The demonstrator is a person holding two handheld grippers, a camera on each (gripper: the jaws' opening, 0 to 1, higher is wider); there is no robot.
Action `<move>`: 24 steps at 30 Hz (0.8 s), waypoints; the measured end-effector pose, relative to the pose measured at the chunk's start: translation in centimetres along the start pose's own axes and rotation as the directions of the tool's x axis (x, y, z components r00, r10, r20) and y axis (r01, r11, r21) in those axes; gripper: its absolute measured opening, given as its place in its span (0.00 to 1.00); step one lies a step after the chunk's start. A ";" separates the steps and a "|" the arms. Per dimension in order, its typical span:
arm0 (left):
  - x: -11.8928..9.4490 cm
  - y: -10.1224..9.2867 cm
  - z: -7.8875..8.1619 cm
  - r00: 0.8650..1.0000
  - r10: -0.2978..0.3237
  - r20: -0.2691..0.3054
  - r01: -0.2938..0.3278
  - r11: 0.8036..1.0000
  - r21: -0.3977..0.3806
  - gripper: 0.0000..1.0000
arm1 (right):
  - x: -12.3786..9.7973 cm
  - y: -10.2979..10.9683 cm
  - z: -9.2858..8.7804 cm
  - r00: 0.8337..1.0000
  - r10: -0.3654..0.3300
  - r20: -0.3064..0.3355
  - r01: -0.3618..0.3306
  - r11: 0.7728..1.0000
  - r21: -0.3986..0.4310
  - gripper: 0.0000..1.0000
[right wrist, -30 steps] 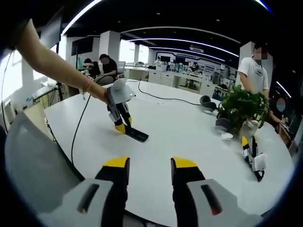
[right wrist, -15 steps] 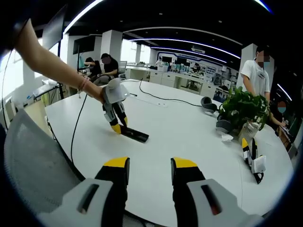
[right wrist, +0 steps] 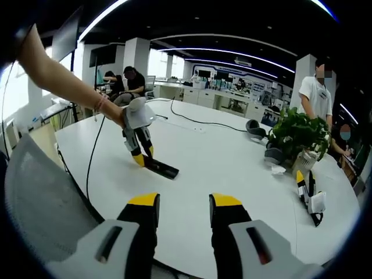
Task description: Press the specified remote control buttons in sequence, fully releasing each button before pressing the next.
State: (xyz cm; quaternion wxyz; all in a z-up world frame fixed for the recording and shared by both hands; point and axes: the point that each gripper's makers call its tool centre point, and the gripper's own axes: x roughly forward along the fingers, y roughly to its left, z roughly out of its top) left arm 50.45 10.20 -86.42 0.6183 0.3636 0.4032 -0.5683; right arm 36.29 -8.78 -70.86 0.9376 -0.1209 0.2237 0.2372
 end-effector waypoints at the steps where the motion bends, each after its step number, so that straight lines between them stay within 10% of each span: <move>1: 0.0 -0.1 -0.1 1.000 -0.002 -0.003 0.002 1.000 0.010 0.24 | 0.0 0.0 0.0 1.000 0.000 0.002 0.000 1.000 0.001 0.35; 24: -0.1 -2.8 -0.5 1.000 -0.004 -0.004 0.004 1.000 0.015 0.24 | -0.2 0.1 0.4 1.000 -0.010 0.022 0.011 1.000 -0.026 0.34</move>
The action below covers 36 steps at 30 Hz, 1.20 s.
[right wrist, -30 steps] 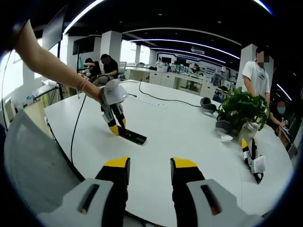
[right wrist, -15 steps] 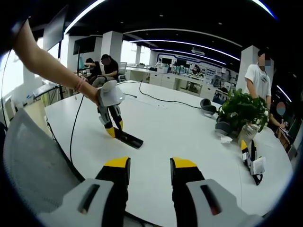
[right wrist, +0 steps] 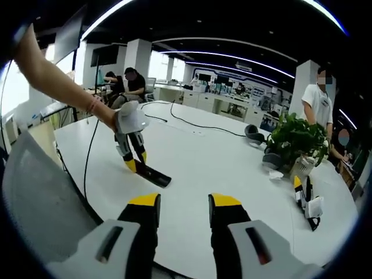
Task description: Press the specified remote control buttons in sequence, fully releasing each button before pressing the next.
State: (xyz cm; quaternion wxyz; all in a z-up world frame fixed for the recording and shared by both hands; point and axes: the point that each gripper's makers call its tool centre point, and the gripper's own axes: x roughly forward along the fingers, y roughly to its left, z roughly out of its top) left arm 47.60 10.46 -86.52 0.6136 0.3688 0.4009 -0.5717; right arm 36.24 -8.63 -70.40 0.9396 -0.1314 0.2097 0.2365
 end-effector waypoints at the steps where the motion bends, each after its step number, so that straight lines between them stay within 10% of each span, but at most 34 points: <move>1: 0.0 0.0 0.0 1.000 0.000 0.000 0.000 1.000 0.000 0.24 | 0.0 0.0 0.0 1.000 -0.001 -0.001 0.001 1.000 -0.003 0.33; 36: -0.2 -4.8 -0.2 1.000 -0.007 -0.025 0.008 1.000 0.027 0.24 | 0.0 0.4 -0.2 1.000 0.005 -0.014 -0.006 1.000 -0.023 0.33</move>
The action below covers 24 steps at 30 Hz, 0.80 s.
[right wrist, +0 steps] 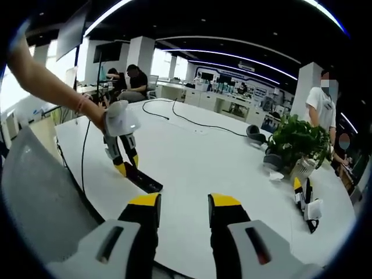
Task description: Press the specified remote control buttons in sequence, fully releasing each button before pressing the next.
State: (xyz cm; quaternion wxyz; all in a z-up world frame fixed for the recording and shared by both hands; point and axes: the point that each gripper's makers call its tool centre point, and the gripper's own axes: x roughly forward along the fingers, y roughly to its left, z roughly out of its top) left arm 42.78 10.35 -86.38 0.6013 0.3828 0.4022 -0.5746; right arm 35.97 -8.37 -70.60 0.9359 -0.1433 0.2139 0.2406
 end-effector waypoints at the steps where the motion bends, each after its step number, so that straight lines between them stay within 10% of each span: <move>1: 0.0 -0.1 0.0 1.000 0.000 -0.001 0.000 1.000 0.002 0.24 | 0.0 0.0 0.0 1.000 0.000 0.001 0.000 1.000 -0.001 0.33; 24: 0.1 -3.6 0.0 0.999 0.009 0.035 -0.008 1.000 -0.013 0.24 | 0.0 0.1 0.0 1.000 0.002 -0.006 -0.002 1.000 -0.006 0.32</move>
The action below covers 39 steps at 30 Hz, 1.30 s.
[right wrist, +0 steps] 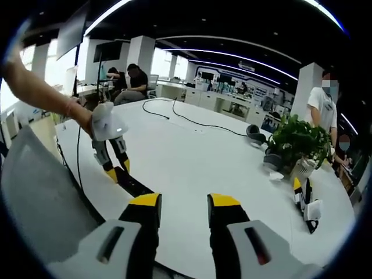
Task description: Press the specified remote control buttons in sequence, fully releasing each button before pressing the next.
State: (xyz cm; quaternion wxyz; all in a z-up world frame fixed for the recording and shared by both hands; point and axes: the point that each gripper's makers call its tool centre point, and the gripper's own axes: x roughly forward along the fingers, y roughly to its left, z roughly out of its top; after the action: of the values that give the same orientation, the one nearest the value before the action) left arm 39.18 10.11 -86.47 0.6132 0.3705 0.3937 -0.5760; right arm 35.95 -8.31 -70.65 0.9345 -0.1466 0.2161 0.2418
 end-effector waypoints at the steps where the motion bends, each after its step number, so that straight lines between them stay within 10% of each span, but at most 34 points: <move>1: 0.0 -0.2 0.0 1.000 -0.001 0.001 0.001 1.000 0.000 0.24 | 0.0 0.0 0.0 1.000 0.002 -0.002 -0.002 1.000 0.000 0.32; 39: 0.0 -4.9 0.1 1.000 0.001 0.014 0.000 0.998 -0.063 0.24 | 0.4 1.0 -0.8 0.998 0.039 -0.057 -0.041 0.998 -0.036 0.32</move>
State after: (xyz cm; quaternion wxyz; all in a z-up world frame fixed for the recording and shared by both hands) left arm 34.30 9.72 -86.38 0.6274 0.3470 0.4071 -0.5659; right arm 35.52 -7.57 -71.68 0.9201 -0.1664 0.2405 0.2605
